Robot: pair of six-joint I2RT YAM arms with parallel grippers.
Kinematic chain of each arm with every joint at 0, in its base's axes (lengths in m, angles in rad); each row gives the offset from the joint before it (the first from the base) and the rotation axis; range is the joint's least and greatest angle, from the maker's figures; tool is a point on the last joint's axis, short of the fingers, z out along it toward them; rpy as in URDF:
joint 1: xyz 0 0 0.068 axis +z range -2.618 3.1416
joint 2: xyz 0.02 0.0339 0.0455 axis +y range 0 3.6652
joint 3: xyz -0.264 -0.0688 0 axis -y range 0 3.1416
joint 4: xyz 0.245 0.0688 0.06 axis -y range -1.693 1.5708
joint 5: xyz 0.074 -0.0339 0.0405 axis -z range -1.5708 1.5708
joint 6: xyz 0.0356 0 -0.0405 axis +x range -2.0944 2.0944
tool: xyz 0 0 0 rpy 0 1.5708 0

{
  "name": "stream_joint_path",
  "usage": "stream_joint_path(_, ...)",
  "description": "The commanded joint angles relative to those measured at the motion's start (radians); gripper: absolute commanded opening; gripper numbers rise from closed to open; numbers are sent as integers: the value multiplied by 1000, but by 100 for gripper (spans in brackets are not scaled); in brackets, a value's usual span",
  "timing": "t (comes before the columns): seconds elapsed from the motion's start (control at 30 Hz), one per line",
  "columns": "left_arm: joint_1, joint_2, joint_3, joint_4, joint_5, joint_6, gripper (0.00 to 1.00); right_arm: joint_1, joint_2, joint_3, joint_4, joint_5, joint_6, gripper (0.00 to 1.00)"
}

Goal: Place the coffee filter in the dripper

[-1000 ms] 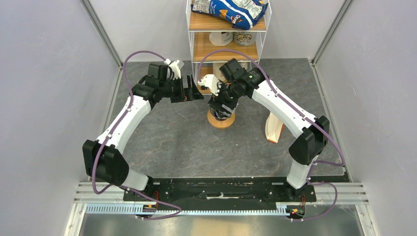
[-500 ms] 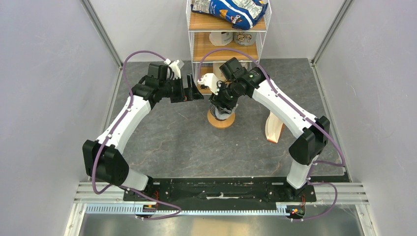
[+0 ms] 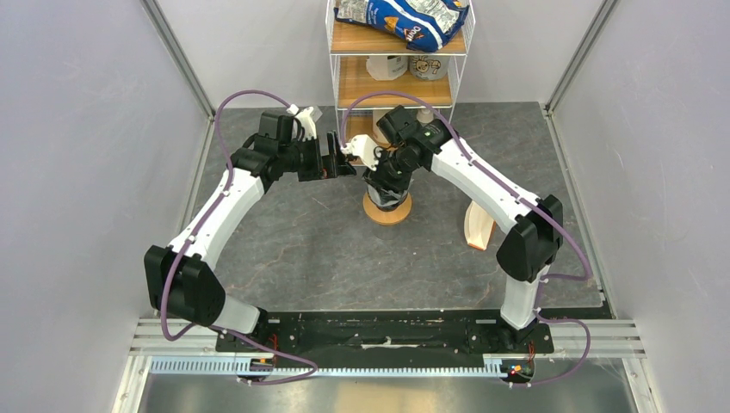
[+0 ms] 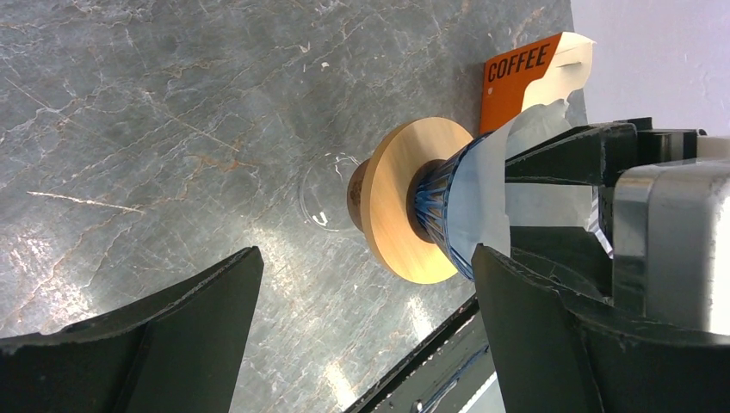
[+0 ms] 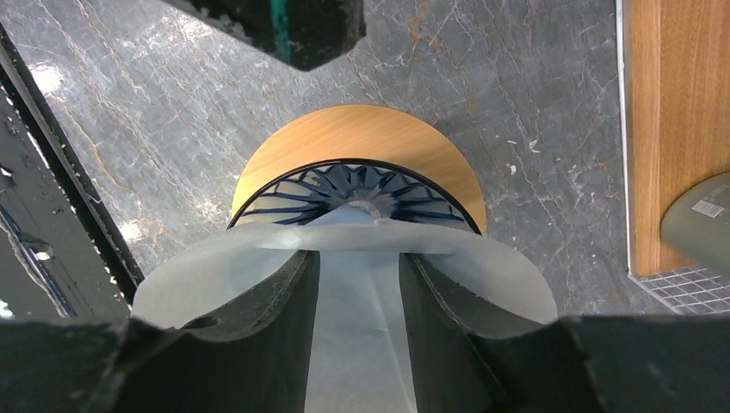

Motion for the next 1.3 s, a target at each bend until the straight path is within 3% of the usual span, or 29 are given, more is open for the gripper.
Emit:
stream_joint_path(0.0,0,-31,-1,33,-14,-23,99,5,1,12,6,-5,-48,47)
stream_joint_path(0.5,1,-33,-7,35,-22,-43,99,4,9,-80,31,8,-80,43)
stream_joint_path(0.6,1,-34,-4,37,-26,-47,99,2,4,-67,34,5,-77,37)
stream_joint_path(1.27,1,-43,-7,59,-23,-68,99,2,-52,24,-13,-22,-40,45)
